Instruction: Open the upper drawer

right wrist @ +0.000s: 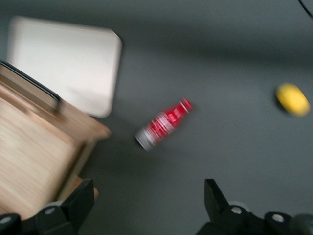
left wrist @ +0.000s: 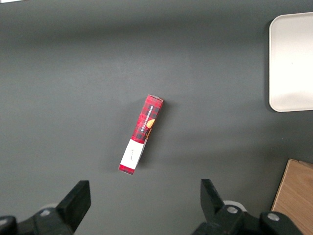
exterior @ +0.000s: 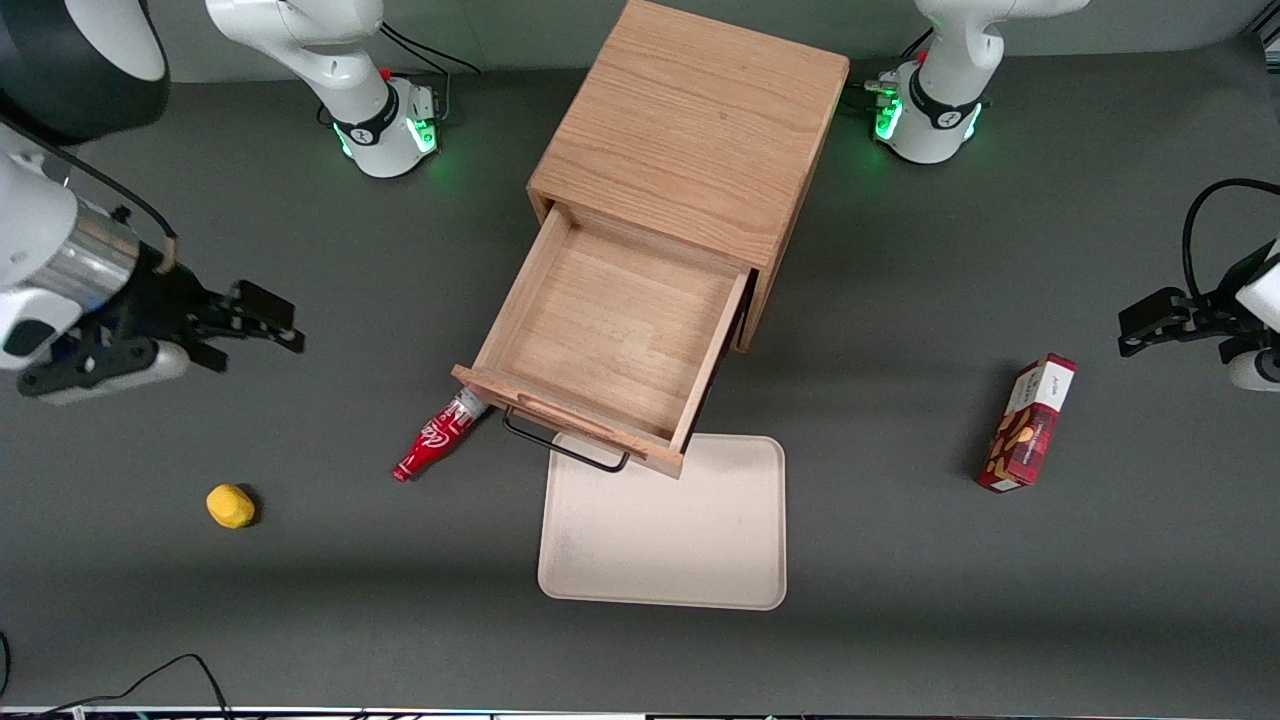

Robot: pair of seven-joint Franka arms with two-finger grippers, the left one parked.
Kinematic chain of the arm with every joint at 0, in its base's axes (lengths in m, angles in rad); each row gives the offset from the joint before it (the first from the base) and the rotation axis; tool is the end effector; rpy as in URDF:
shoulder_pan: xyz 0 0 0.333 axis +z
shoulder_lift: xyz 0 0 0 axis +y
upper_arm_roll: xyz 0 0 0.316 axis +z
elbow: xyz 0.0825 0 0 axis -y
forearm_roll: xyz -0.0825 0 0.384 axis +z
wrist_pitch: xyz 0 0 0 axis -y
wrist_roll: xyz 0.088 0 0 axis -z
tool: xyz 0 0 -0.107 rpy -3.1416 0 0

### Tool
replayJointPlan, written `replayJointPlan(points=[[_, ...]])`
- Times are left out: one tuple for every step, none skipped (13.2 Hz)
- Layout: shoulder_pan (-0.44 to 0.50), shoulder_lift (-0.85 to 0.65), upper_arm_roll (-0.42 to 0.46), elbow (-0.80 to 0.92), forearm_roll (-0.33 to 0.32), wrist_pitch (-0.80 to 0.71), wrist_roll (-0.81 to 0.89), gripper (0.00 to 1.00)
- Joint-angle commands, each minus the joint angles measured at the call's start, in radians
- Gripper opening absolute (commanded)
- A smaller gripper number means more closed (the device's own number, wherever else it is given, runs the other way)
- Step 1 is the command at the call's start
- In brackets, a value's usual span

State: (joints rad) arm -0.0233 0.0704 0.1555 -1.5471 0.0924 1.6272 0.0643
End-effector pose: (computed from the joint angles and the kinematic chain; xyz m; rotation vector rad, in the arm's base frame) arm 0.5749 0.0828 0.6018 -3.0364 -0.0953 -0.0006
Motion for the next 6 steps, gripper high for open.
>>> replayJointPlan(points=[[-0.004,-0.144,-0.031,-0.139,-0.048,-0.021,0.159,1.0],[-0.004,-0.149,-0.054,-0.137,-0.052,-0.023,0.166,1.0],[-0.003,-0.147,-0.071,-0.133,-0.053,-0.021,0.16,1.0],[-0.001,-0.147,-0.073,-0.13,-0.057,-0.018,0.154,1.0],[0.0,-0.146,-0.073,-0.129,-0.069,-0.015,0.154,1.0],[0.003,-0.144,-0.071,-0.129,-0.088,-0.015,0.152,1.0]])
